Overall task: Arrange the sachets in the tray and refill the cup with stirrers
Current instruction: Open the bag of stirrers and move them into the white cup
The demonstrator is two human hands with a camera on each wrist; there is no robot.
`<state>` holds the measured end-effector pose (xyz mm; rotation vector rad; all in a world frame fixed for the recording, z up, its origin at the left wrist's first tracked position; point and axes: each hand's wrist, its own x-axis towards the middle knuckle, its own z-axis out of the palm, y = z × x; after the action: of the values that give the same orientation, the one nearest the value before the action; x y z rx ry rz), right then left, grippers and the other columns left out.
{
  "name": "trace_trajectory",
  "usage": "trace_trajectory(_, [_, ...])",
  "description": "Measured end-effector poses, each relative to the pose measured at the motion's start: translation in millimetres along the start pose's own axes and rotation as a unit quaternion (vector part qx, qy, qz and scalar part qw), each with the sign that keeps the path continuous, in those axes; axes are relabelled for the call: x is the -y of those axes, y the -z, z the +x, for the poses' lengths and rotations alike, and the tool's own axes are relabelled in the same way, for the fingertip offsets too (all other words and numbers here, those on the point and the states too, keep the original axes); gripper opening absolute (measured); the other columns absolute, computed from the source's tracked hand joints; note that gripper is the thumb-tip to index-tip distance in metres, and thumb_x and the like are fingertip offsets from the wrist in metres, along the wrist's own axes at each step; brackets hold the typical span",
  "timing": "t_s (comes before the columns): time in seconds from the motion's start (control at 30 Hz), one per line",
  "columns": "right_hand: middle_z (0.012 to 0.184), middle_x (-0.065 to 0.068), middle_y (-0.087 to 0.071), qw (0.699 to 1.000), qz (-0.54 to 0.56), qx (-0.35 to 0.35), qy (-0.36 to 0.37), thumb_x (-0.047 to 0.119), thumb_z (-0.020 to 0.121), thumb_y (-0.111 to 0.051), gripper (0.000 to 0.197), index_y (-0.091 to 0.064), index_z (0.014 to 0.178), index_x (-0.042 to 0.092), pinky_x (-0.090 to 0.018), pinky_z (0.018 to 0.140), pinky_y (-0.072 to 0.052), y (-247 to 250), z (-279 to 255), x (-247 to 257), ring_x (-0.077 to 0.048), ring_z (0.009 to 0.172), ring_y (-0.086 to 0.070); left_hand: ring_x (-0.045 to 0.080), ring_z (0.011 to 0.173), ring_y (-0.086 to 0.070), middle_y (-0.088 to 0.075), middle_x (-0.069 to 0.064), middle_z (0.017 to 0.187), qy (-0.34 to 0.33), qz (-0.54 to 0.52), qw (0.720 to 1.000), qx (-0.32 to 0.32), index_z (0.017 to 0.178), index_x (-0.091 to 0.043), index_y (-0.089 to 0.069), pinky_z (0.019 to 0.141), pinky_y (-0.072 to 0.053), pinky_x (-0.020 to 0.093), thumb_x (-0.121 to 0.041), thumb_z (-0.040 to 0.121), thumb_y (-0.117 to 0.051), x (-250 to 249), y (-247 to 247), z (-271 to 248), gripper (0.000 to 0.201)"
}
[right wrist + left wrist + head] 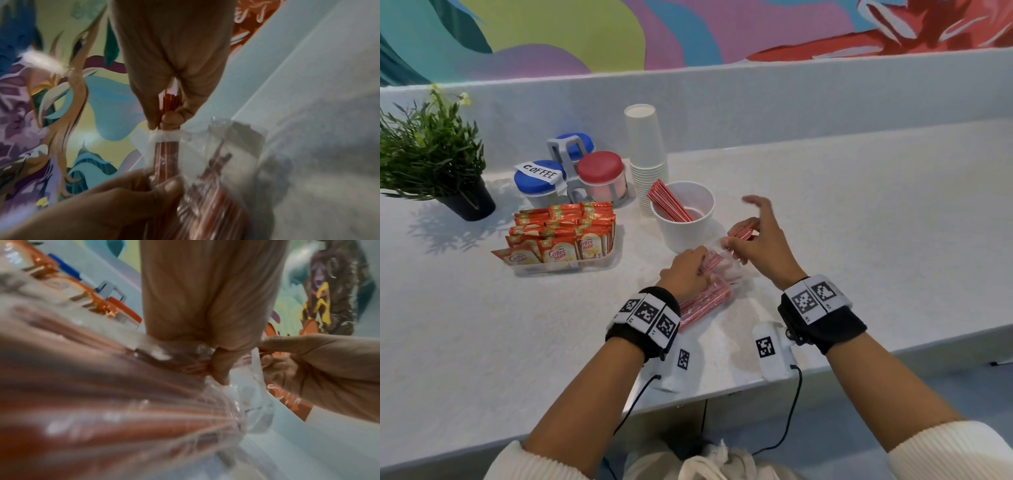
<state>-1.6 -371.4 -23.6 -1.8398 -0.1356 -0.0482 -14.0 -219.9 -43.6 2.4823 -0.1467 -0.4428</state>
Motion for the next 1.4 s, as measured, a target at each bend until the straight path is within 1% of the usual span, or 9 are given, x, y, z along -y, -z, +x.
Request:
trace_trajectory(0.1, [0.098, -0.009, -0.054, 0.990, 0.120, -0.065, -0.040, 0.001, 0.073, -0.074, 0.080, -0.022, 0.124, 0.034, -0.025, 0.064, -0.053, -8.0, -5.2, -6.0, -0.019, 0.070, -0.064, 0.028, 0.112, -0.054, -0.055, 0.015, 0.122, -0.004, -0.107, 0.994, -0.017, 0.120, -0.006, -0.049, 0.094, -0.044, 0.035, -0.016, 0.092, -0.054, 2.5, -3.3, 0.6, 0.030])
trace_trajectory(0.23, [0.083, -0.006, -0.056, 0.988, 0.126, -0.058, -0.072, 0.012, 0.078, -0.072, 0.034, -0.047, 0.102, 0.012, -0.018, 0.053, -0.049, -20.9, -7.3, -10.1, -0.011, 0.059, -0.056, 0.026, 0.113, -0.054, -0.053, 0.014, 0.120, -0.015, -0.139, 0.990, -0.014, 0.121, -0.008, -0.048, 0.099, -0.044, 0.038, -0.010, 0.093, -0.051, 4.0, -5.3, 2.2, 0.029])
trace_trajectory(0.33, [0.077, -0.003, -0.066, 0.991, 0.090, -0.004, -0.097, 0.023, 0.082, -0.068, 0.012, -0.060, 0.081, 0.014, -0.024, 0.060, -0.053, -32.0, -4.2, -17.1, -0.012, 0.064, -0.064, 0.028, 0.115, -0.052, -0.052, 0.012, 0.121, -0.009, -0.103, 0.995, -0.009, 0.124, -0.015, -0.044, 0.099, -0.045, 0.049, -0.022, 0.090, -0.046, 7.9, -13.8, 7.7, 0.035])
trace_trajectory(0.43, [0.076, -0.011, -0.071, 0.987, 0.100, 0.013, -0.129, 0.029, 0.083, -0.067, 0.024, -0.067, 0.081, 0.004, -0.034, 0.068, -0.058, -40.4, -0.8, -21.5, -0.020, 0.068, -0.070, 0.029, 0.114, -0.052, -0.052, 0.007, 0.118, 0.001, -0.061, 0.998, 0.001, 0.125, -0.028, -0.038, 0.095, -0.045, 0.055, -0.035, 0.079, -0.042, 24.0, -28.9, 28.7, 0.047])
trace_trajectory(0.63, [0.038, 0.007, -0.053, 0.980, 0.116, -0.106, -0.122, 0.020, 0.090, -0.058, 0.032, -0.054, 0.059, 0.012, -0.014, 0.037, -0.038, -29.7, 9.8, -16.3, -0.002, 0.031, -0.047, 0.031, 0.114, -0.041, -0.042, 0.013, 0.117, 0.011, 0.031, 0.999, 0.017, 0.117, -0.013, -0.035, 0.098, -0.037, 0.050, -0.014, 0.093, -0.047, 2.0, 1.3, 1.1, 0.027])
trace_trajectory(0.83, [0.055, -0.001, -0.047, 0.954, 0.163, -0.216, -0.130, 0.020, 0.092, -0.053, 0.035, -0.047, 0.058, 0.014, -0.016, 0.041, -0.035, -11.6, 21.8, -15.9, 0.001, 0.032, -0.041, 0.029, 0.117, -0.036, -0.038, 0.012, 0.122, 0.027, 0.063, 0.997, 0.025, 0.118, -0.013, -0.036, 0.098, -0.036, 0.045, -0.013, 0.094, -0.047, 7.0, 3.1, 1.9, 0.027])
trace_trajectory(1.07, [0.060, 0.001, -0.052, 0.977, 0.062, -0.204, -0.001, 0.019, 0.095, -0.050, 0.031, -0.054, 0.065, 0.010, -0.010, 0.054, -0.041, -3.8, 29.8, -14.7, 0.002, 0.048, -0.050, 0.024, 0.112, -0.036, -0.035, 0.008, 0.121, -0.081, 0.122, 0.981, -0.130, 0.128, -0.023, -0.036, 0.090, -0.036, 0.030, -0.012, 0.082, -0.063, -3.1, 3.6, 0.2, 0.054])
trace_trajectory(1.17, [0.063, 0.000, -0.057, 0.982, 0.093, -0.167, 0.008, 0.020, 0.096, -0.048, 0.024, -0.058, 0.080, 0.006, -0.014, 0.058, -0.046, -11.4, 29.1, -15.1, 0.001, 0.051, -0.054, 0.027, 0.116, -0.034, -0.033, 0.009, 0.124, -0.047, 0.136, 0.988, -0.063, 0.132, -0.029, -0.035, 0.095, -0.039, 0.039, -0.023, 0.081, -0.067, -7.6, 3.1, 2.8, 0.061])
trace_trajectory(1.4, [0.056, 0.000, -0.051, 0.982, 0.064, -0.174, 0.041, 0.029, 0.091, -0.056, 0.027, -0.047, 0.068, 0.018, -0.020, 0.060, -0.044, -15.6, 32.6, -2.6, -0.007, 0.051, -0.047, 0.033, 0.133, -0.022, -0.026, 0.011, 0.142, 0.062, 0.119, 0.989, 0.054, 0.144, -0.039, -0.014, 0.104, -0.033, 0.052, -0.037, 0.079, -0.070, 4.7, -0.1, 5.2, 0.085])
